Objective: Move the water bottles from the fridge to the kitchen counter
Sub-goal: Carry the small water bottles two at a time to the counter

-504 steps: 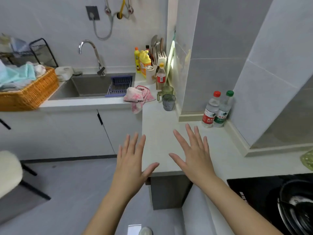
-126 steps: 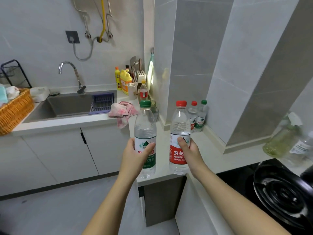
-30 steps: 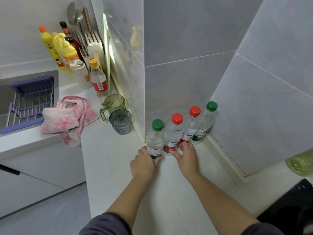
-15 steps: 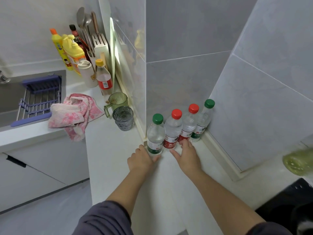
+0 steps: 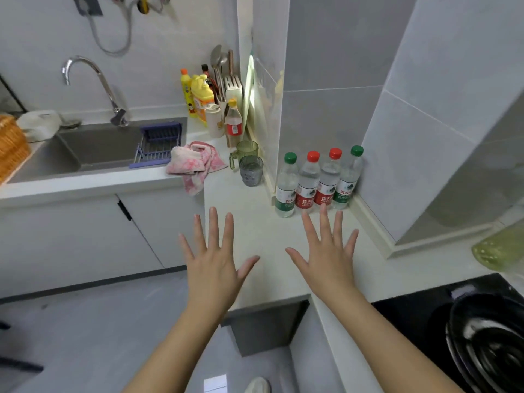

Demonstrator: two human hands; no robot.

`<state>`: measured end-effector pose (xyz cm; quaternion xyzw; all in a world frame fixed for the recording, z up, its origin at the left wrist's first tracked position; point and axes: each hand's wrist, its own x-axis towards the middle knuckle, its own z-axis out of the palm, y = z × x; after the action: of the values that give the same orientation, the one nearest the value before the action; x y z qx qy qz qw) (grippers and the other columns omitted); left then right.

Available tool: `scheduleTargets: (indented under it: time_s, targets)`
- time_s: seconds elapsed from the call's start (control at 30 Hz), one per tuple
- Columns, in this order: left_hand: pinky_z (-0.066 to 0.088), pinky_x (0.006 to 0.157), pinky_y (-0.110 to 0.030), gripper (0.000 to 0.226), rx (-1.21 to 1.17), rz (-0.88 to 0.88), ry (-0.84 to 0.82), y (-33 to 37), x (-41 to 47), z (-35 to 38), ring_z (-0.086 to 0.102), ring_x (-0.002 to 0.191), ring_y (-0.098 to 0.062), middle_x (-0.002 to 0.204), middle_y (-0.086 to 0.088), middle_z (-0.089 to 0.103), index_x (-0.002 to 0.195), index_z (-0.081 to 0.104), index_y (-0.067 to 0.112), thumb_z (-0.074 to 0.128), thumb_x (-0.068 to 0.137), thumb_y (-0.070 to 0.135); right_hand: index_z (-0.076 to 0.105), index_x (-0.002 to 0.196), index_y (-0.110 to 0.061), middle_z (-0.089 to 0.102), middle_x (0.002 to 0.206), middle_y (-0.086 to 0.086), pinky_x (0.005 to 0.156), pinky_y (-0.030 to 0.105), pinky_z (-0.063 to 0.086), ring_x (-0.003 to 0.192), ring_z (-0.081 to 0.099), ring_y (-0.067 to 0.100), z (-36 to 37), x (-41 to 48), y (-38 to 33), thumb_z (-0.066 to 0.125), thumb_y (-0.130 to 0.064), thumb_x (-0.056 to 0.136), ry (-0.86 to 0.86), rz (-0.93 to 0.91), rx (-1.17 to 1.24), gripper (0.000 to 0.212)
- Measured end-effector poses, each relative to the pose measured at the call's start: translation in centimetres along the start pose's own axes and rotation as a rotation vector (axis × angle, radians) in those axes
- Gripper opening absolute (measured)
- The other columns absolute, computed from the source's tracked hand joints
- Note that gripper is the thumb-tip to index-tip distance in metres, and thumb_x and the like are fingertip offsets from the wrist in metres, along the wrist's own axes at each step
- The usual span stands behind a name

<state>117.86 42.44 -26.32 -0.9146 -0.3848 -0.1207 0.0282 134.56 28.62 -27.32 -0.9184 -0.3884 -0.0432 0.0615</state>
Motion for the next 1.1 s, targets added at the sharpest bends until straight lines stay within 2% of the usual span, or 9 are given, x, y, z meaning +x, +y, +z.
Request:
scheduleTargets:
  time_s: [0.1, 0.2, 0.4, 0.57, 0.7, 0.9, 1.0, 1.1]
  targets:
    - [-0.003, 0.114, -0.063, 0.090, 0.008, -0.075, 0.041, -1.6, -4.6, -3.2, -0.016, 0.147, -0.038, 0.161, -0.009, -0.015, 0.153, -0.009, 0.024, 0.010, 0.083, 0.078, -0.038, 0.141, -0.036, -0.036, 0.156, 0.004, 0.113, 0.066, -0.008, 0.145, -0.029, 0.035, -2.2, -3.6, -3.0, -0.003, -0.076, 0.082, 0.059, -0.101, 0.037, 0.079]
    - [-0.009, 0.113, -0.062, 0.090, 0.011, -0.154, 0.078, -3.5, -9.0, -6.0, -0.016, 0.147, -0.036, 0.162, -0.010, -0.012, 0.153, -0.009, 0.024, 0.010, 0.084, 0.077, -0.036, 0.143, -0.037, -0.035, 0.157, 0.004, 0.114, 0.063, -0.011, 0.145, -0.030, 0.033, -3.9, -6.3, -6.2, 0.000, -0.076, 0.083, 0.082, -0.227, 0.087, 0.080]
    - [-0.006, 0.111, -0.067, 0.090, 0.059, -0.377, 0.060, -8.2, -16.4, -10.0, -0.007, 0.149, -0.035, 0.163, -0.011, 0.006, 0.155, 0.010, 0.018, 0.013, 0.085, 0.074, -0.033, 0.144, -0.041, -0.036, 0.156, 0.000, 0.115, 0.059, -0.010, 0.144, -0.034, 0.029, -5.4, -9.3, -13.4, 0.000, -0.077, 0.081, 0.084, -0.502, 0.158, 0.081]
    - [0.004, 0.111, -0.071, 0.087, 0.096, -0.543, 0.082, -12.8, -21.9, -12.3, 0.003, 0.149, -0.036, 0.162, -0.012, 0.014, 0.154, 0.017, 0.016, 0.016, 0.087, 0.071, -0.029, 0.147, -0.041, -0.031, 0.159, 0.001, 0.116, 0.061, -0.007, 0.147, -0.028, 0.030, -6.6, -11.9, -20.0, 0.004, -0.077, 0.083, 0.084, -0.674, 0.188, 0.081]
    - [0.001, 0.110, -0.071, 0.087, 0.137, -0.635, 0.107, -16.2, -26.8, -13.9, 0.007, 0.149, -0.035, 0.161, -0.012, 0.017, 0.154, 0.018, 0.016, 0.016, 0.087, 0.070, -0.030, 0.146, -0.040, -0.030, 0.160, 0.002, 0.117, 0.063, -0.006, 0.145, -0.031, 0.030, -7.2, -15.4, -25.6, 0.004, -0.076, 0.084, 0.079, -0.795, 0.216, 0.080]
    - [-0.001, 0.109, -0.070, 0.086, 0.206, -0.774, 0.152, -22.0, -36.3, -17.6, 0.006, 0.149, -0.033, 0.161, -0.010, 0.018, 0.154, 0.020, 0.016, 0.016, 0.087, 0.070, -0.029, 0.147, -0.041, -0.030, 0.160, 0.001, 0.115, 0.064, -0.004, 0.146, -0.029, 0.032, -7.7, -23.8, -34.9, 0.023, -0.072, 0.089, 0.080, -0.972, 0.277, 0.084]
    - [-0.008, 0.109, -0.067, 0.087, 0.234, -0.837, 0.180, -25.8, -42.6, -19.7, 0.000, 0.150, -0.032, 0.162, -0.009, 0.013, 0.155, 0.016, 0.017, 0.012, 0.086, 0.071, -0.029, 0.147, -0.041, -0.032, 0.159, 0.000, 0.114, 0.063, -0.006, 0.145, -0.029, 0.032, -8.1, -29.3, -39.8, 0.022, -0.073, 0.089, 0.078, -1.048, 0.294, 0.083]
    - [-0.003, 0.109, -0.070, 0.088, 0.252, -0.906, 0.213, -29.7, -49.6, -21.7, 0.004, 0.149, -0.034, 0.161, -0.012, 0.016, 0.155, 0.019, 0.015, 0.013, 0.087, 0.070, -0.035, 0.142, -0.043, -0.033, 0.158, 0.000, 0.115, 0.063, -0.003, 0.145, -0.029, 0.032, -8.5, -35.4, -44.5, 0.020, -0.072, 0.089, 0.076, -1.124, 0.299, 0.082]
